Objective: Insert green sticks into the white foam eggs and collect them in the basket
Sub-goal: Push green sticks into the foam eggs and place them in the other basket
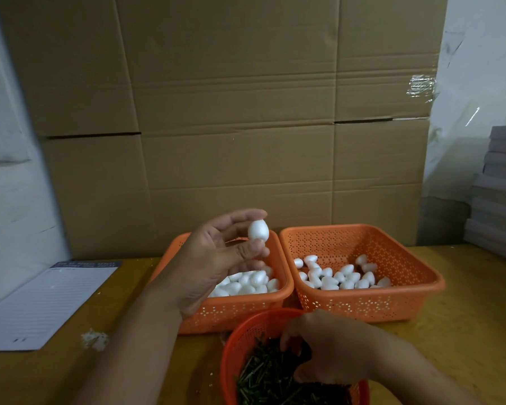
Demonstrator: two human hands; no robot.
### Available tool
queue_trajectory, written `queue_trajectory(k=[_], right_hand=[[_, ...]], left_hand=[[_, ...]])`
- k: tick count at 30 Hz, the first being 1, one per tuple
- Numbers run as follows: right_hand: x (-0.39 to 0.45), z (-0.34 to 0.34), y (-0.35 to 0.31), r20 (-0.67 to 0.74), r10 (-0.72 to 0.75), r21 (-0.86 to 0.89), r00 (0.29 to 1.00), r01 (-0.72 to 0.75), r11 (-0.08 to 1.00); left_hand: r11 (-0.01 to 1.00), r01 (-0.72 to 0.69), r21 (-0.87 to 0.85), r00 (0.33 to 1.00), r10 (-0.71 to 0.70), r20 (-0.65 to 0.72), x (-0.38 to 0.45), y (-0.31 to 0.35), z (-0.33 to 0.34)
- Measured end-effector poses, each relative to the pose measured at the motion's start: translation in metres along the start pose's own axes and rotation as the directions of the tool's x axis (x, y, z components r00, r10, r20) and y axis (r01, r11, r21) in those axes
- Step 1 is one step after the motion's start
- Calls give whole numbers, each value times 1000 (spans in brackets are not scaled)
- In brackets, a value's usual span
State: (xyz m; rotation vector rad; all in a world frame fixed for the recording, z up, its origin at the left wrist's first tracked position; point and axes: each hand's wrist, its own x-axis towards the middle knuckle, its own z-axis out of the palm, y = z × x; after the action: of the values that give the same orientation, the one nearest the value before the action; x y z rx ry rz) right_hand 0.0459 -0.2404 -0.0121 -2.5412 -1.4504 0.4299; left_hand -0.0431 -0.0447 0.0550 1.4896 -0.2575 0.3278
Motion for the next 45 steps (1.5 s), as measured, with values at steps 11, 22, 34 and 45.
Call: queue_trajectory(k=[11, 22, 34, 45], right_hand=[[0, 2, -2, 14, -27, 54, 1000, 26, 998], [-1, 1, -6, -14, -53, 86, 998, 54, 995], [-5, -1, -16, -168, -41, 30, 985, 47, 998], [-4, 1, -17, -279, -101, 30, 955, 113, 993]], left_hand=[[1000, -8, -2, 999, 8, -31, 2, -1, 0], [1000, -30, -10, 998, 29, -51, 1, -1, -3], [999, -46, -18, 994, 44, -96, 2, -1, -3], [1000, -27, -8, 994, 26, -103, 2, -1, -4]])
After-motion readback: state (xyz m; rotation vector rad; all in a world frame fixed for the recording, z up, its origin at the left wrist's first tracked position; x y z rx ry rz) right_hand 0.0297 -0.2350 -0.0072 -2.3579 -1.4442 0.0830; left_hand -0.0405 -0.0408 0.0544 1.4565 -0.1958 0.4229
